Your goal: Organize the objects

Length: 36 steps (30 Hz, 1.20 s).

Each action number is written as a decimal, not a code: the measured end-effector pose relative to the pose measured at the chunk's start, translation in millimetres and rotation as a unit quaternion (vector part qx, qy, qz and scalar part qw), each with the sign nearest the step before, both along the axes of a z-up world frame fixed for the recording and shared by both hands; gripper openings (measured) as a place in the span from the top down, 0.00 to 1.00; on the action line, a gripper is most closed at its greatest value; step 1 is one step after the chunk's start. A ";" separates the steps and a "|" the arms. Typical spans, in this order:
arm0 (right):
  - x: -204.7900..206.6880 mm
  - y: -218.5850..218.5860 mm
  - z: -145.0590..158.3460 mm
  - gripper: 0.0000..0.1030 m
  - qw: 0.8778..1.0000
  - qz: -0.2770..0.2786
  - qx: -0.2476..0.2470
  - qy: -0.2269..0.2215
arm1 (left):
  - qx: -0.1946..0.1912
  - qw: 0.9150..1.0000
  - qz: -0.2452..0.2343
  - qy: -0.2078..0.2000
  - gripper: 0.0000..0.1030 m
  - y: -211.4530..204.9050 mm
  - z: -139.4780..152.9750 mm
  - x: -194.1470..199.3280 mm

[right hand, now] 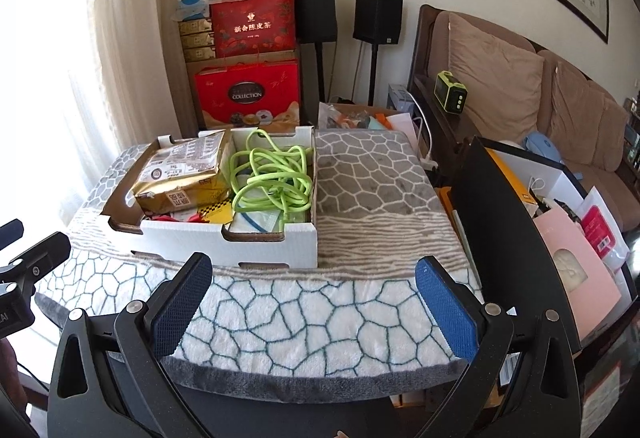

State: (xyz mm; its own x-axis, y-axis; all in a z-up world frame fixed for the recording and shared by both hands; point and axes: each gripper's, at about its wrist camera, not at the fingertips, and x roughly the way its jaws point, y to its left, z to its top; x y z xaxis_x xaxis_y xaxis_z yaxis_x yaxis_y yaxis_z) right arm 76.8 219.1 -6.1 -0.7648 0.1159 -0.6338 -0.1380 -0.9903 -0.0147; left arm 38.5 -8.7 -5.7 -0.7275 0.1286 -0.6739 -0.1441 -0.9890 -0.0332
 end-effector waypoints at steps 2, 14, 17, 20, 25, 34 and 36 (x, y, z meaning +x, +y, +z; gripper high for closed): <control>-0.5 0.4 0.4 0.00 1.000 -0.003 0.000 0.002 | -0.002 1.000 0.002 0.002 0.00 -0.6 0.7 0.2; -2.2 2.4 -3.0 0.00 1.000 -0.005 -0.007 -0.003 | -0.003 1.000 0.013 -0.001 0.00 -6.2 -0.7 -1.8; -2.1 2.2 -2.8 0.00 1.000 -0.006 -0.007 -0.003 | -0.003 1.000 0.013 -0.001 0.00 -6.3 -0.9 -1.8; -2.2 2.1 -3.2 0.00 1.000 -0.006 -0.007 -0.004 | -0.002 1.000 0.014 -0.002 0.00 -6.0 -2.1 -2.4; -2.0 1.2 -2.6 0.00 1.000 -0.005 -0.008 -0.004 | -0.001 1.000 0.015 -0.003 0.00 -6.3 -3.2 -2.7; -2.2 -0.5 -3.2 0.00 1.000 -0.005 -0.009 -0.005 | -0.003 1.000 0.016 0.000 0.00 -5.8 -3.1 -2.7; -1.9 -0.9 -3.3 0.00 1.000 -0.004 -0.010 -0.005 | -0.005 1.000 0.019 0.003 0.00 -5.7 -3.3 -2.2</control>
State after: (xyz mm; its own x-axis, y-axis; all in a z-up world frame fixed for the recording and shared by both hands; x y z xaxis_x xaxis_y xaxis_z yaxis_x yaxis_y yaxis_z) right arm 74.9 218.2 -9.4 -0.7570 0.1100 -0.6441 -0.1465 -0.9892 0.0031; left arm 36.3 -14.4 -9.0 -0.7352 0.0947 -0.6712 -0.1070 -0.9940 -0.0230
